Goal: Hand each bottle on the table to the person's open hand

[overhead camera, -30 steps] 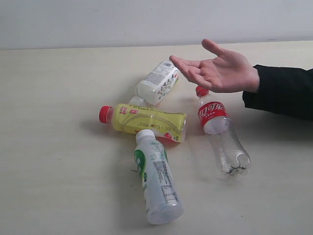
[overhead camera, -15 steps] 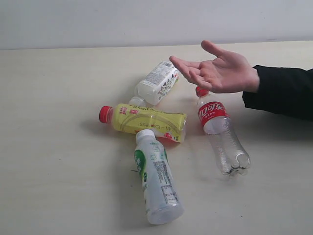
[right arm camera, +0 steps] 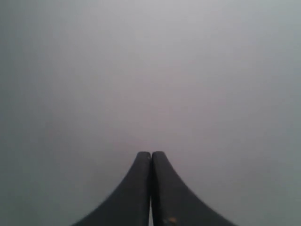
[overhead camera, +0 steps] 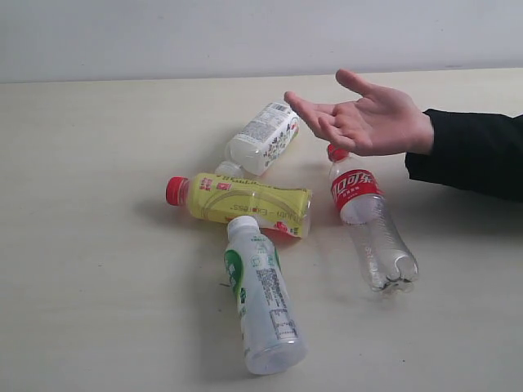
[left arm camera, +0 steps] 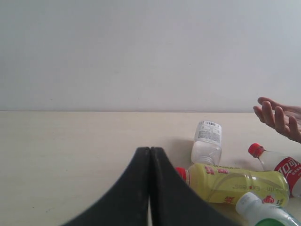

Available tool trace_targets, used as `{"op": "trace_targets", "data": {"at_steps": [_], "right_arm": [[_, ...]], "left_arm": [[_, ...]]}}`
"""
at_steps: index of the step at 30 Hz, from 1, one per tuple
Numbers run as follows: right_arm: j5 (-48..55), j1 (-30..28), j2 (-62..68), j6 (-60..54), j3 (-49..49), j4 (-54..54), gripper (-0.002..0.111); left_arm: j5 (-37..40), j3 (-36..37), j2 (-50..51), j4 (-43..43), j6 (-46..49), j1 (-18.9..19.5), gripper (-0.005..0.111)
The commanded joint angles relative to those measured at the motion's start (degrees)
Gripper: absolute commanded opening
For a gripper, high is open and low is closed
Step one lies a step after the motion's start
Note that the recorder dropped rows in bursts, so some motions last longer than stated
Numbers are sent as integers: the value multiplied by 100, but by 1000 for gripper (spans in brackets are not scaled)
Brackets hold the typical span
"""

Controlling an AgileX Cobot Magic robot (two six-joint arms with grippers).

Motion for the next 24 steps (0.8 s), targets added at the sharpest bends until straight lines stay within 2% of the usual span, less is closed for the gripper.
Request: {"op": "trace_targets", "data": {"at_steps": [1,7,9,13,18,24], "right_arm": [[-1673,18,1113,2602,-796,-3680,0],[-3227,18,2915,4159,-2095,-7098,0],[-3682,18,3489,4422,-2441,-7495,0],[-4074,50,4247,4240,-2633,-7495,0],[-3546,50,4376,2373,-2661,-7495,0],[-1903,50,4051,420,-2485,-7495,2]], "left_arm": [[-52,-4,-29,25,10,29,0],[-52,-4,-29,25,10,29,0],[-52,-4,-29,25,10,29,0],[-52,-4,-29,25,10,29,0],[-52,-4,-29,25,10,29,0],[-52,-4,-29,25,10,29,0]]}}
